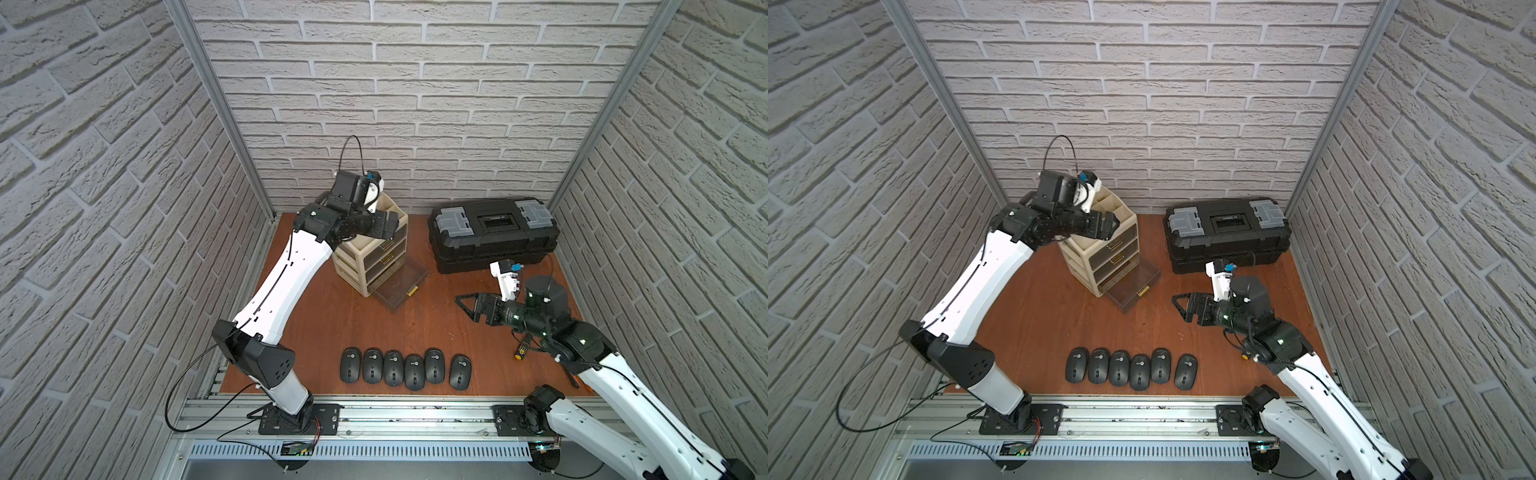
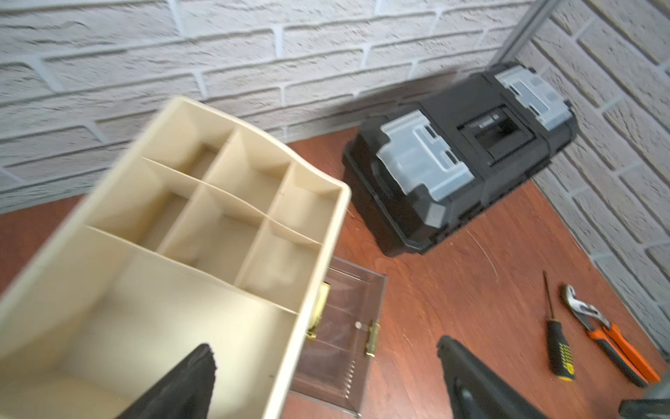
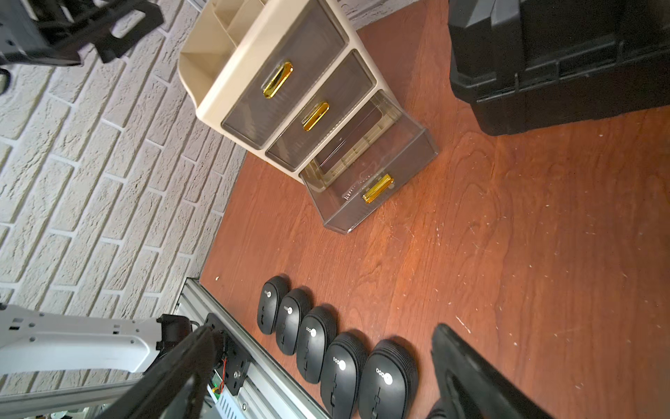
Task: Take the mice out of the drawer
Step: Close the drawer in the storage box.
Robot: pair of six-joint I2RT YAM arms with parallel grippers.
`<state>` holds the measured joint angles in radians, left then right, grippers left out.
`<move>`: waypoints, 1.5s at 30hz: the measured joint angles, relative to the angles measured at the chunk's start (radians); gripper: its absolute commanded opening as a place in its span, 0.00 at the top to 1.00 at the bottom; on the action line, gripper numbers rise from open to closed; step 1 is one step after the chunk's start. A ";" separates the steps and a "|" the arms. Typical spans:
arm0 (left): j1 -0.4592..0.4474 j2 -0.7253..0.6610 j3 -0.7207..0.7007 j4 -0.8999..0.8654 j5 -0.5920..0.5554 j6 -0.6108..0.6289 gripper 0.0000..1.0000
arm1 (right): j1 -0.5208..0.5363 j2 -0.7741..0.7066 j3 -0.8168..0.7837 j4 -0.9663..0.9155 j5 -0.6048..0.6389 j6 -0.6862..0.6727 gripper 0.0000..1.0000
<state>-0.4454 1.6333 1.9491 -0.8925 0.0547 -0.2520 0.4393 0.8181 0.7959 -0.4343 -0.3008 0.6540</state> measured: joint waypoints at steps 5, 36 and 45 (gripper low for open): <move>0.137 0.001 0.015 0.007 0.011 0.056 0.02 | 0.009 0.140 -0.030 0.140 0.022 0.057 0.15; 0.301 0.109 -0.242 0.338 0.254 0.091 0.02 | 0.193 0.731 0.146 0.366 0.375 0.319 0.97; 0.303 0.101 -0.280 0.357 0.269 0.091 0.02 | 0.193 0.872 0.149 0.373 0.383 0.314 0.97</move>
<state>-0.1429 1.7340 1.6688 -0.5358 0.3233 -0.1608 0.6323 1.6905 0.9451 -0.0616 0.0822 0.9684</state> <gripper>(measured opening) 0.982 0.048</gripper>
